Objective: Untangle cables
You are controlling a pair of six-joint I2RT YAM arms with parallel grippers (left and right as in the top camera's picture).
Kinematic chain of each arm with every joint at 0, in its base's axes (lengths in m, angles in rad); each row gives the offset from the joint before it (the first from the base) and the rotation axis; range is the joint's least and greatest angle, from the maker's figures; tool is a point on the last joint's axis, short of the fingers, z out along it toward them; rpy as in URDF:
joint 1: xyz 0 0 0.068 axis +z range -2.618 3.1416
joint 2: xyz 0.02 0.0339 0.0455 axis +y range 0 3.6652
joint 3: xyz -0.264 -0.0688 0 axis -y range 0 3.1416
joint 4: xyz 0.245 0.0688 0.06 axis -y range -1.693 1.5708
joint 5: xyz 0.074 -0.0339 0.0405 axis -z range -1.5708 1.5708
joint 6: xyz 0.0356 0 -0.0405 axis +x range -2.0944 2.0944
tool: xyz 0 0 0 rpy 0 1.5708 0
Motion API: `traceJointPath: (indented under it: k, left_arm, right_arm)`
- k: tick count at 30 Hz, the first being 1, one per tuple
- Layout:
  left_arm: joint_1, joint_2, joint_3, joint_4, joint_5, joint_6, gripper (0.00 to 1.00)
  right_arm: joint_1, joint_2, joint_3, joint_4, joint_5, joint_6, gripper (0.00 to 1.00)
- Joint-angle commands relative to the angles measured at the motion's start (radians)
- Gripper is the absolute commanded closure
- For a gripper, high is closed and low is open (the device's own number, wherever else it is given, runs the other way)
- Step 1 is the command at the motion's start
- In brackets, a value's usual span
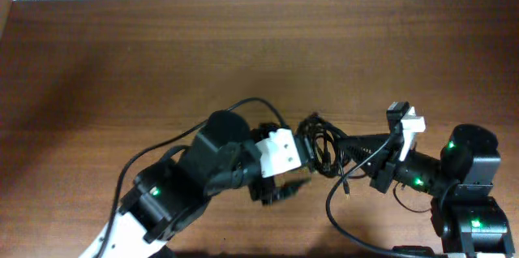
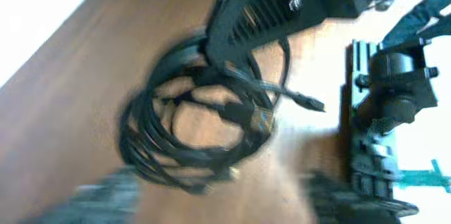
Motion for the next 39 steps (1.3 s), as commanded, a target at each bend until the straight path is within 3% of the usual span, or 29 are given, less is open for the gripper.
traceJointPath:
  k: [1,8,14,18,28,39]
  left_arm:
    - [-0.005,-0.063,0.003,-0.053,-0.104,-0.184,0.01]
    - [0.079,-0.149,0.003,-0.058,-0.118,-0.416,0.01]
    - [0.169,-0.188,0.003,-0.049,-0.116,-0.703,0.01]
    - [0.175,-0.188,0.003,-0.022,-0.084,-0.877,0.01]
    - [0.174,-0.164,0.003,0.095,0.105,-0.892,0.01]
    - [0.174,-0.021,0.003,0.267,0.298,-1.135,0.01]
  right_arm:
    - [0.003,-0.006,0.011,0.096,-0.149,0.088,0.96]
    - [0.003,-0.006,0.011,0.373,-0.196,0.314,0.96]
    - [0.003,-0.006,0.011,0.802,-0.179,0.625,0.96]
    - [0.003,-0.005,0.011,0.924,-0.114,0.731,0.96]
    - [0.004,-0.004,0.011,1.106,-0.074,0.889,0.96]
    - [0.005,-0.004,0.011,1.128,-0.121,0.885,0.96]
